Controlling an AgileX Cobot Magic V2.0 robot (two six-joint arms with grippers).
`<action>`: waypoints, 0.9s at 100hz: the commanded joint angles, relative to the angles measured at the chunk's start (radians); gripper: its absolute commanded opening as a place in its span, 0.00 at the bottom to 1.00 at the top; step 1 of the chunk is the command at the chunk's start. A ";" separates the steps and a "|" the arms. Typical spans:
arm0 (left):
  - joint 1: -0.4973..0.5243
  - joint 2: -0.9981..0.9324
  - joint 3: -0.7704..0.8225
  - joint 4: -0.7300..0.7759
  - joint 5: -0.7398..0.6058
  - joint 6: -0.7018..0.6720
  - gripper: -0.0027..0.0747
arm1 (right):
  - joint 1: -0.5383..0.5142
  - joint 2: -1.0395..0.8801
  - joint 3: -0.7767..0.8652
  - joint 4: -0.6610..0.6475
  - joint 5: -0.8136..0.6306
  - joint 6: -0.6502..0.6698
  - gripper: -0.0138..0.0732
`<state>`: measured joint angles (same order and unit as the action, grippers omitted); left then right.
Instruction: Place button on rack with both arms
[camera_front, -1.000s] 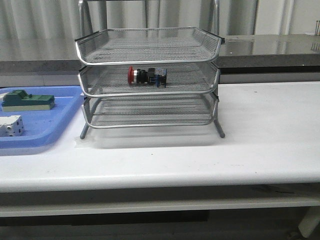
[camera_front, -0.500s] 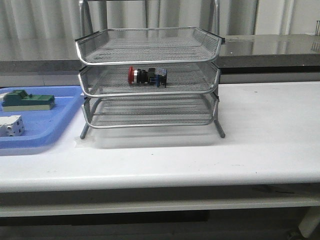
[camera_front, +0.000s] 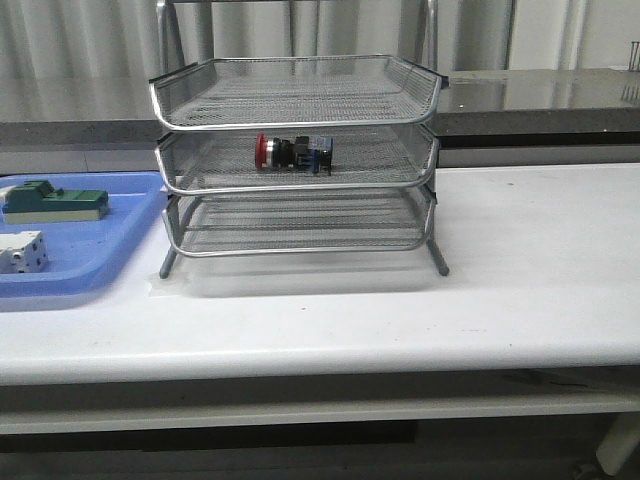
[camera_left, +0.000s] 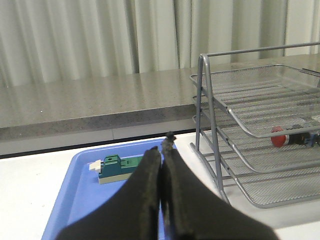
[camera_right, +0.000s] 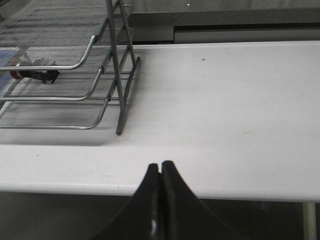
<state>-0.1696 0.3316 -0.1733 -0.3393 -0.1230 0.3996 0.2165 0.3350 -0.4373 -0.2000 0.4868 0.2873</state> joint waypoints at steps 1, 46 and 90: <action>0.002 0.008 -0.027 -0.004 -0.075 -0.008 0.01 | -0.058 -0.037 0.031 0.031 -0.132 -0.001 0.09; 0.002 0.008 -0.027 -0.004 -0.075 -0.008 0.01 | -0.134 -0.283 0.333 0.161 -0.401 -0.160 0.09; 0.002 0.008 -0.027 -0.004 -0.075 -0.008 0.01 | -0.134 -0.364 0.448 0.159 -0.463 -0.160 0.09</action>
<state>-0.1696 0.3316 -0.1733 -0.3393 -0.1246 0.3996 0.0891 -0.0077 0.0275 -0.0390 0.1198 0.1420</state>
